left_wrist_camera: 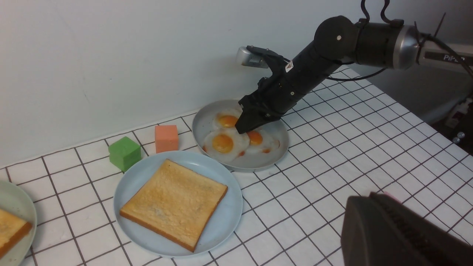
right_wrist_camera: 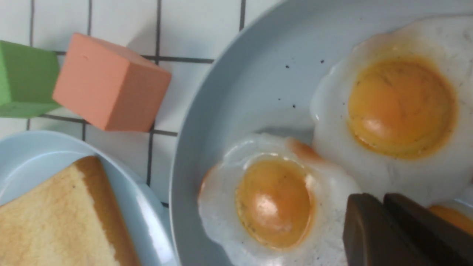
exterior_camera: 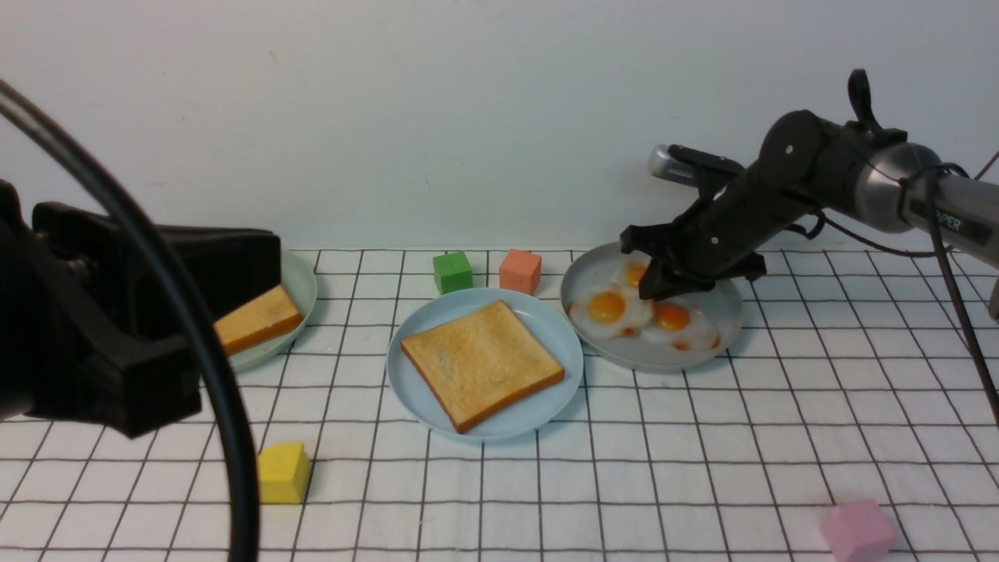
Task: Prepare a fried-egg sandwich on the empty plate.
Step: Use the right arm to grab a fried egg, then use the right arm to place the fried egg on the slice of bread in the middle
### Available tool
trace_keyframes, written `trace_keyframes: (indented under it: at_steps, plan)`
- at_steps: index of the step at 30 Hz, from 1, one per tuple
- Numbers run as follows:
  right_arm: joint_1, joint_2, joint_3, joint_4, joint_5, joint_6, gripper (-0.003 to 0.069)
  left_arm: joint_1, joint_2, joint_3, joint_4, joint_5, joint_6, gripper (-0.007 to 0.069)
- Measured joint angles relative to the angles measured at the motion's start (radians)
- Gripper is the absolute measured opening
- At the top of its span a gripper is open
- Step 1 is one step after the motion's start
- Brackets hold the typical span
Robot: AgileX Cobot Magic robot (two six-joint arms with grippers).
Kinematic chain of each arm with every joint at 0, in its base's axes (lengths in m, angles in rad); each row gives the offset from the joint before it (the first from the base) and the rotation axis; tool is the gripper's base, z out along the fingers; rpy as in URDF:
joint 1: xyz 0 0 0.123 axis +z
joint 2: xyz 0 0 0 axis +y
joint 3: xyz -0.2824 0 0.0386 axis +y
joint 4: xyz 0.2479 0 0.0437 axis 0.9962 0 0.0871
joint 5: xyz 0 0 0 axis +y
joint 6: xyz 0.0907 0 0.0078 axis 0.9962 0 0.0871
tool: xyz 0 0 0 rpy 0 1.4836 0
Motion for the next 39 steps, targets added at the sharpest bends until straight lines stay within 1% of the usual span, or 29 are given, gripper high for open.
trace_keyframes:
  at_steps: [5,11,15,18,20,21,22,23,24,26,28,34,39]
  plan:
    - [0.000,-0.045,0.000,-0.001,0.025,-0.002,0.0036,0.000,0.000,0.000,0.000,0.000,0.000,-0.0005]
    - [0.000,-0.137,0.000,-0.005,0.100,-0.052,0.0023,0.000,0.000,0.000,0.021,0.000,0.000,-0.0003]
    - [0.000,-0.206,0.000,0.018,0.157,-0.089,0.0020,0.000,0.000,0.000,0.039,0.002,0.000,-0.0002]
    - [0.000,-0.263,0.000,0.083,0.207,-0.128,0.0020,0.000,0.000,0.000,0.042,0.004,0.000,0.0000]
    - [0.000,-0.296,0.000,0.191,0.260,-0.177,0.0010,0.000,0.000,0.000,0.043,0.005,0.000,0.0001]
    - [0.001,-0.298,0.000,0.202,0.270,-0.186,0.0009,0.000,0.000,0.000,0.043,0.005,0.000,0.0002]
    - [0.004,-0.301,0.000,0.265,0.298,-0.213,0.0002,0.000,0.000,0.000,0.043,0.005,0.000,0.0002]
    - [0.007,-0.301,0.000,0.293,0.309,-0.223,0.0001,0.000,0.000,0.000,0.043,0.005,0.000,0.0003]
    - [0.019,-0.293,0.000,0.357,0.329,-0.240,-0.0001,0.000,0.000,0.000,0.045,0.005,0.000,0.0003]
    - [0.041,-0.271,0.000,0.425,0.334,-0.251,-0.0002,0.000,0.000,0.000,0.046,0.006,0.000,0.0003]
    - [0.071,-0.243,0.000,0.479,0.332,-0.266,-0.0003,0.000,0.000,0.000,0.049,0.010,0.000,0.0003]
    - [0.134,-0.161,0.000,0.570,0.307,-0.292,-0.0003,0.000,0.000,0.000,0.052,0.024,0.000,0.0004]
    - [0.151,-0.083,0.000,0.664,0.287,-0.305,-0.0003,0.000,0.000,0.000,0.067,0.033,0.000,0.0004]
